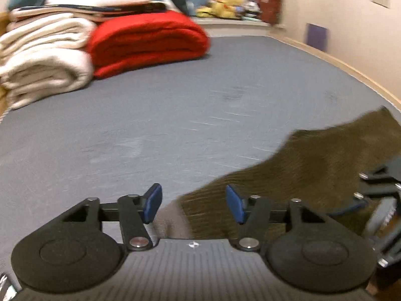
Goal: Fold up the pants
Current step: 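Fold the cuffs toward the waistband with the right gripper and release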
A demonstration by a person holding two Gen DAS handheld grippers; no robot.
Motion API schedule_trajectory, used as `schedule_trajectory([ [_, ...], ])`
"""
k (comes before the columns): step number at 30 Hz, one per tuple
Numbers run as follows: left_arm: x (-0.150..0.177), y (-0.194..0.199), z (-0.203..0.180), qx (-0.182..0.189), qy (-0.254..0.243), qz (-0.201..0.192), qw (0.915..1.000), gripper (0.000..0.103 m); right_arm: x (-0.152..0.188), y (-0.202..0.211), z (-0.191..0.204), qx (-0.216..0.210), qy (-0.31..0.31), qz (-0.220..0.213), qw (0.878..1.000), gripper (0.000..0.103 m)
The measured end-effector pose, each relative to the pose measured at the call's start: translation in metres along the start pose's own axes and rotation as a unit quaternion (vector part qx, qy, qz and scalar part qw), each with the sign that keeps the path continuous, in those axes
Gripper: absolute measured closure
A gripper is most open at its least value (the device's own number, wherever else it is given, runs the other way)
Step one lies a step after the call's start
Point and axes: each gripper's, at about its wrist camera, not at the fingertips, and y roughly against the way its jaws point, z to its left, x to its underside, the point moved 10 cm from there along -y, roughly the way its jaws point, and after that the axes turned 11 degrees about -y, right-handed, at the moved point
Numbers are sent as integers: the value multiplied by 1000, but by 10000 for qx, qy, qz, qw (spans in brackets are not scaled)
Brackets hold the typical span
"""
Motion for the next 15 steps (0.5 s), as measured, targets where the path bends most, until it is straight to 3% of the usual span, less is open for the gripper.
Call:
schedule_trajectory([
  [3,-2,-14,-32,350,-487,39,9982,46,12,-4,-19,291,-186,175,9992,54],
  [6,2,-31,-55,449,-954,100,9944,47,27,-6,-33,566,-305,360,9973,54],
  [11,12,-61,-60,635,-1168,273,9907,47,41,6,-51,803,-483,408,9948,54],
  [12,16,-69,-56,557,-1230,433,9899,47,43,8,-56,853,-531,408,9941,54],
  [14,43,-105,-19,-255,-1173,1292,9843,64,46,15,-68,989,-637,411,9922,53],
  [15,47,-113,-9,-344,-1037,1351,9848,65,47,19,-74,1080,-673,437,9909,53],
])
